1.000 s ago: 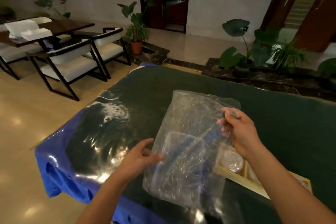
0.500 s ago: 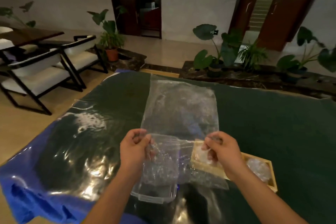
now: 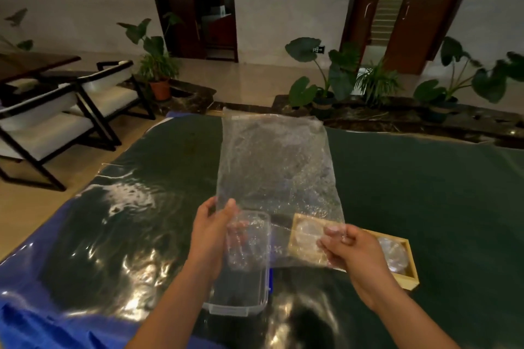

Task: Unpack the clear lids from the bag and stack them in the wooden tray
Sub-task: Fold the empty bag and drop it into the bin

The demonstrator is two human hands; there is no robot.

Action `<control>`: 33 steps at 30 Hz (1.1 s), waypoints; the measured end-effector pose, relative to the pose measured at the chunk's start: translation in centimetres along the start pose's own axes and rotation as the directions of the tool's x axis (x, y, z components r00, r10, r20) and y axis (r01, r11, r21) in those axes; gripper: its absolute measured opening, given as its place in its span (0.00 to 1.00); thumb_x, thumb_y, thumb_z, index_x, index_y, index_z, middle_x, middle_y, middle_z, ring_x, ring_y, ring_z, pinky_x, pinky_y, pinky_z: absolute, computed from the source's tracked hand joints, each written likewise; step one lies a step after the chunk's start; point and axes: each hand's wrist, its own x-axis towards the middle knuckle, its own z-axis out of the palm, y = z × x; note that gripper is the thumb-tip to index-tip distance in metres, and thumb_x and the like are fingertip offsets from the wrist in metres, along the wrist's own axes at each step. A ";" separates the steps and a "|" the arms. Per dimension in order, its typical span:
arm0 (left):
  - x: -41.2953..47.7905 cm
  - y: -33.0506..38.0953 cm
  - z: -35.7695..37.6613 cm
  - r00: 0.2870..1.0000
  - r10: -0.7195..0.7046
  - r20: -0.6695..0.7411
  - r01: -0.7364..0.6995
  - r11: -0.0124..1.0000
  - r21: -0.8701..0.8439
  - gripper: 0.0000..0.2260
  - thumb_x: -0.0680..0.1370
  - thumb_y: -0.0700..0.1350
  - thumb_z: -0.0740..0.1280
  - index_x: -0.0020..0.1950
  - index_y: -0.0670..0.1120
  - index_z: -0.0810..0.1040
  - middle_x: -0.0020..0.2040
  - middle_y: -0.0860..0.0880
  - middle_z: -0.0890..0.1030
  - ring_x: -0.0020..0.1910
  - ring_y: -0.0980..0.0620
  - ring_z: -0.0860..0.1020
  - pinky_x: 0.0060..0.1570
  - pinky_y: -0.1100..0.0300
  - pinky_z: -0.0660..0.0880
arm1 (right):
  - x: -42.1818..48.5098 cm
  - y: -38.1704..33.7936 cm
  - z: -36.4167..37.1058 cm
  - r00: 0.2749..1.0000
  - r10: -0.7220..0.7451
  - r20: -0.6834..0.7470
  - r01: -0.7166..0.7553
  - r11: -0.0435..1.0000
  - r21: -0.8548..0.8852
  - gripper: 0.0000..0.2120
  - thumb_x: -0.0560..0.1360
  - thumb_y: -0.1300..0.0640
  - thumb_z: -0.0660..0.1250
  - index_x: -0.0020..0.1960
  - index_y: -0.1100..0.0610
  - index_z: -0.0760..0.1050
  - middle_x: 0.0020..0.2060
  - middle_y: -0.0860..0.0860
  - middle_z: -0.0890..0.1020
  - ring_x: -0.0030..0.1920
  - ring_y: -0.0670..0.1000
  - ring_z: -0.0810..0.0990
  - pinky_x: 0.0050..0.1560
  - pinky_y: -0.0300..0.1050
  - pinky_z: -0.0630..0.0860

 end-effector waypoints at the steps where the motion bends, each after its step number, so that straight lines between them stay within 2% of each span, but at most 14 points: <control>1: -0.2 -0.1 0.0 0.987 -0.132 0.096 0.132 0.991 0.012 0.22 0.75 0.52 0.73 0.66 0.46 0.75 0.55 0.41 0.86 0.47 0.40 0.86 0.46 0.39 0.84 | 0.1 -0.1 -0.1 1.000 -0.014 -0.019 0.014 1.000 0.016 0.07 0.74 0.67 0.72 0.51 0.61 0.80 0.41 0.56 0.88 0.42 0.55 0.86 0.34 0.42 0.81; 2: -0.6 -0.3 -0.1 0.957 -0.233 0.175 0.227 0.972 0.058 0.24 0.74 0.54 0.73 0.66 0.45 0.75 0.55 0.39 0.85 0.49 0.38 0.86 0.47 0.38 0.83 | 0.2 -0.2 -0.2 0.999 -0.033 -0.032 0.033 0.999 0.012 0.06 0.74 0.67 0.72 0.51 0.61 0.80 0.41 0.55 0.88 0.42 0.54 0.86 0.34 0.43 0.81; 4: -1.5 -1.0 0.0 0.927 -0.298 0.228 0.263 0.950 0.170 0.21 0.76 0.50 0.73 0.66 0.45 0.75 0.51 0.39 0.87 0.46 0.37 0.85 0.47 0.40 0.83 | 0.2 -0.3 -0.5 0.997 -0.067 -0.041 0.066 0.998 -0.025 0.06 0.74 0.68 0.72 0.49 0.62 0.79 0.39 0.53 0.88 0.39 0.52 0.86 0.34 0.44 0.81; 8: -2.1 -2.1 0.3 0.993 -0.113 0.046 0.109 0.991 0.081 0.15 0.79 0.33 0.68 0.61 0.49 0.78 0.48 0.43 0.88 0.47 0.40 0.87 0.45 0.44 0.85 | 0.2 0.0 -1.6 0.995 -0.103 -0.002 0.103 0.990 -0.094 0.05 0.75 0.68 0.71 0.49 0.65 0.78 0.32 0.56 0.84 0.26 0.51 0.78 0.26 0.44 0.77; 10: -1.8 -2.0 0.1 0.998 0.057 -0.018 -0.051 0.974 0.222 0.19 0.79 0.34 0.68 0.65 0.54 0.78 0.50 0.45 0.86 0.48 0.43 0.87 0.49 0.42 0.84 | 0.2 0.2 -2.2 0.994 -0.096 0.052 0.103 0.984 -0.144 0.06 0.74 0.67 0.72 0.50 0.64 0.78 0.33 0.61 0.84 0.25 0.52 0.75 0.25 0.45 0.74; 12: -1.5 -2.0 -0.6 0.986 0.163 0.034 -0.163 0.898 0.408 0.24 0.79 0.35 0.69 0.70 0.57 0.74 0.50 0.46 0.84 0.47 0.45 0.86 0.49 0.43 0.84 | 0.0 0.1 -2.5 0.992 -0.045 0.122 0.066 0.984 -0.168 0.09 0.71 0.64 0.76 0.50 0.62 0.80 0.40 0.64 0.85 0.29 0.56 0.80 0.29 0.46 0.77; 14: -1.5 -1.8 -1.3 0.978 0.173 0.113 -0.203 0.909 0.364 0.26 0.78 0.34 0.70 0.68 0.62 0.76 0.49 0.48 0.85 0.44 0.48 0.85 0.43 0.49 0.85 | 0.2 -0.6 -2.8 0.978 0.053 0.202 -0.023 0.989 -0.147 0.16 0.67 0.54 0.78 0.52 0.57 0.82 0.48 0.59 0.87 0.42 0.56 0.87 0.40 0.48 0.82; 17: -1.3 -2.1 -2.2 0.958 0.163 0.234 -0.239 0.909 0.343 0.29 0.78 0.33 0.70 0.59 0.69 0.79 0.44 0.55 0.85 0.36 0.59 0.83 0.32 0.63 0.78 | 2.4 -1.8 -2.9 0.940 0.220 0.261 -0.220 0.975 -0.029 0.20 0.77 0.42 0.67 0.60 0.55 0.79 0.55 0.57 0.86 0.55 0.60 0.85 0.59 0.59 0.79; 20: -0.9 -2.5 -2.8 0.953 0.033 0.300 -0.144 0.923 0.356 0.26 0.75 0.36 0.74 0.61 0.66 0.78 0.45 0.51 0.87 0.41 0.53 0.86 0.36 0.60 0.81 | 4.3 -2.4 -1.6 0.961 0.226 0.160 -0.233 0.972 0.027 0.16 0.80 0.52 0.67 0.60 0.64 0.79 0.51 0.62 0.85 0.50 0.63 0.84 0.54 0.58 0.81; 22: -0.7 -1.7 -2.7 0.937 -0.132 0.324 0.034 0.956 0.291 0.19 0.74 0.44 0.77 0.63 0.56 0.80 0.49 0.44 0.88 0.47 0.45 0.87 0.40 0.57 0.83 | 4.8 -2.4 -0.7 0.984 0.153 0.086 -0.158 0.986 0.052 0.11 0.79 0.61 0.67 0.59 0.66 0.79 0.42 0.59 0.84 0.40 0.55 0.82 0.45 0.52 0.80; 23: -0.4 -1.3 -2.5 0.927 -0.204 0.313 0.125 0.959 0.255 0.15 0.75 0.51 0.75 0.60 0.51 0.84 0.49 0.42 0.88 0.47 0.43 0.87 0.39 0.57 0.83 | 4.8 -2.5 -0.4 0.989 0.119 0.088 -0.124 0.991 0.053 0.10 0.79 0.62 0.67 0.58 0.66 0.78 0.38 0.56 0.84 0.36 0.52 0.81 0.41 0.49 0.80; 25: 0.9 -0.6 -2.0 0.935 -0.272 0.228 0.205 0.939 0.277 0.16 0.80 0.58 0.67 0.51 0.47 0.87 0.47 0.39 0.88 0.44 0.42 0.87 0.36 0.56 0.83 | 4.9 -2.8 -0.3 0.988 0.061 0.139 -0.066 0.997 0.035 0.08 0.80 0.64 0.66 0.57 0.66 0.78 0.35 0.56 0.83 0.33 0.52 0.80 0.36 0.47 0.79; 29: 2.8 0.2 -0.4 0.970 -0.199 0.140 0.146 0.936 0.319 0.13 0.78 0.53 0.72 0.51 0.44 0.83 0.42 0.44 0.87 0.34 0.50 0.83 0.31 0.59 0.77 | 5.1 -2.8 -0.6 0.968 0.026 0.248 -0.021 1.000 -0.022 0.04 0.79 0.66 0.65 0.53 0.64 0.78 0.37 0.59 0.84 0.32 0.54 0.81 0.35 0.46 0.78; 33: 3.9 0.2 0.6 0.973 -0.203 0.112 0.175 0.960 0.218 0.09 0.79 0.41 0.72 0.57 0.40 0.82 0.40 0.43 0.88 0.34 0.50 0.84 0.41 0.55 0.80 | 5.0 -2.9 -1.9 0.970 0.017 0.241 0.003 0.997 -0.080 0.05 0.78 0.65 0.68 0.48 0.59 0.82 0.38 0.59 0.84 0.33 0.53 0.79 0.31 0.42 0.76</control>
